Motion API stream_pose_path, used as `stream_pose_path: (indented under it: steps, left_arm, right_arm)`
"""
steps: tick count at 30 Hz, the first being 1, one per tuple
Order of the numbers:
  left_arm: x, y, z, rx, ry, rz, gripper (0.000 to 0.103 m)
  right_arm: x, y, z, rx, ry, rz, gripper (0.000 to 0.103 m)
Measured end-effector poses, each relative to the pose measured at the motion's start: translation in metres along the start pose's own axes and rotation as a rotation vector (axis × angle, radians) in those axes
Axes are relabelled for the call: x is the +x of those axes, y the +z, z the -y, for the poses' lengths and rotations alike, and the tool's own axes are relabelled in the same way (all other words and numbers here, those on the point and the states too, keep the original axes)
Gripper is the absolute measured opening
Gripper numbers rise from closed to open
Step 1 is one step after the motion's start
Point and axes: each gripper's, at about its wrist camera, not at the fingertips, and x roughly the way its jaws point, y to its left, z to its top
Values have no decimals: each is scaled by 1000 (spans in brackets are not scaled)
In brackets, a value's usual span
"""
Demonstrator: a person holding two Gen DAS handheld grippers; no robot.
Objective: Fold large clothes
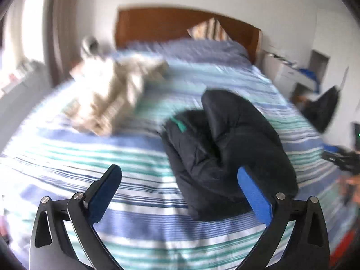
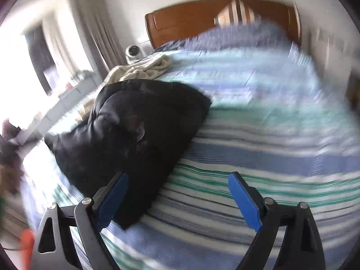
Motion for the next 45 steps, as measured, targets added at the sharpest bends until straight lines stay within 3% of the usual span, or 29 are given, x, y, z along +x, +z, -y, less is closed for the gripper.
stream_pose_path:
  steps: [1,4,7,9,12,16,26,31,36,39,45]
  left_arm:
    - [12,8,8,4,41,35,102]
    - [-45,-1,44,-37,90,139,103]
    - [-75,-23,61,-92,75,133,103]
    - [-86,-35,78,-69,118,101,103]
    - [-109,-44,97,-26,148,126,103]
    - [-133,-52,116,-34,137,110,103]
    - [-155,-61,137,-18,165,108,103]
    - [-161,-65,137,-37,194,104,103]
    - [-157,-72,132,-61,150,63,103]
    - [-153,-76,134,-19,217,49,103]
    - [-152,-78,136,3,262,24,103]
  right_arm:
    - [-17,-2,-13,-40,-60,17,92]
    - [-60,-14,-44,-90,-168,84,92]
    - [-105,-32,-73,-68,-186,170,92]
    - [-125,-43,-82,-42,-160,192,92]
    - [-134,-54,-91,-15,-124,165,92]
    - [-149,-63,-96,0,-154,138,92]
    - [-175,-71,-107,-6,-183,132,92]
    - [-202,-78,-101,103,-187,234,92]
    - [-186,-77,-109,84,-231,94,92]
    - [-187,-79,-109,115,-200,85,92]
    - [-192,-81,-117,63,-241,91,92]
